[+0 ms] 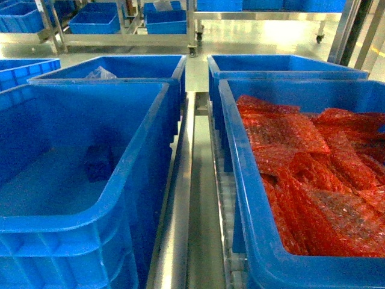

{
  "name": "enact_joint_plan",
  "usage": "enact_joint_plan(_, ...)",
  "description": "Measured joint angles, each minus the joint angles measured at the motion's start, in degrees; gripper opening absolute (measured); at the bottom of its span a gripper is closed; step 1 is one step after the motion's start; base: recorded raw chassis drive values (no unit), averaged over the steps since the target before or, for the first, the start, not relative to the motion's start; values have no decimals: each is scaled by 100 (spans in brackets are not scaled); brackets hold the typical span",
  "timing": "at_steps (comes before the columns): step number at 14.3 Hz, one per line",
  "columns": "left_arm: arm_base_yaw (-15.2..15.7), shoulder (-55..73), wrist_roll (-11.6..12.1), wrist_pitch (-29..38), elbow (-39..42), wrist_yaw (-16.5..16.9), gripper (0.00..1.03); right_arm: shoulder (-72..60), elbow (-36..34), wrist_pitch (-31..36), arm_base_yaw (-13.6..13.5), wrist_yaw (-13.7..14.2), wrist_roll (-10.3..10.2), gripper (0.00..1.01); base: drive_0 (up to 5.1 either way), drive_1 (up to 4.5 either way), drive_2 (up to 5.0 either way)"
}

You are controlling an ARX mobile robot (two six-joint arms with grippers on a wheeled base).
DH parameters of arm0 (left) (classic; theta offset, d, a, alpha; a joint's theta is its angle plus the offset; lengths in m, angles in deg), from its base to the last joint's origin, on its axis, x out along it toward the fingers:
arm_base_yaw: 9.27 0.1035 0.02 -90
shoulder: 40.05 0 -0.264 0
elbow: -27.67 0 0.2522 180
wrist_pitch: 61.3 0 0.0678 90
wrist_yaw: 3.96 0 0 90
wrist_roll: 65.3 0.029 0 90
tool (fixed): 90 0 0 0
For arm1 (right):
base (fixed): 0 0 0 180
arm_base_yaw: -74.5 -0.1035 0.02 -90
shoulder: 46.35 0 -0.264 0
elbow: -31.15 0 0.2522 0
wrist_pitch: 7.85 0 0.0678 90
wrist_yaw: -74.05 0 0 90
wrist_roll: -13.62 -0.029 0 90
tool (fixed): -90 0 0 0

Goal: Pick blue part to blue bin on bottom shelf

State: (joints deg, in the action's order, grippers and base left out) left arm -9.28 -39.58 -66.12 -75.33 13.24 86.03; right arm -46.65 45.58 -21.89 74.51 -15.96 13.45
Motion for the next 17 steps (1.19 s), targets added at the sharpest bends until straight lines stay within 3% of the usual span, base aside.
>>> enact_joint_plan(1,0,0,-4,0,0,-2,2,0,0,0,0,0,0,98,0,0,0)
enact_joint_plan(4,0,0,-2,0,0,0,38,0,0,0,0,0,2,98,0,0,0)
enact_joint_plan(5,0,0,-2,-2,0,0,63,0,0,-2,0,0,2,98,0,0,0)
enact_joint_plan(6,0,0,4,-2,0,0,100,0,0,-2,0,0,2,98,0,0,0)
enact_joint_plan(17,0,0,2,-2,0,0,98,0,0,-2,0,0,2,98,0,0,0)
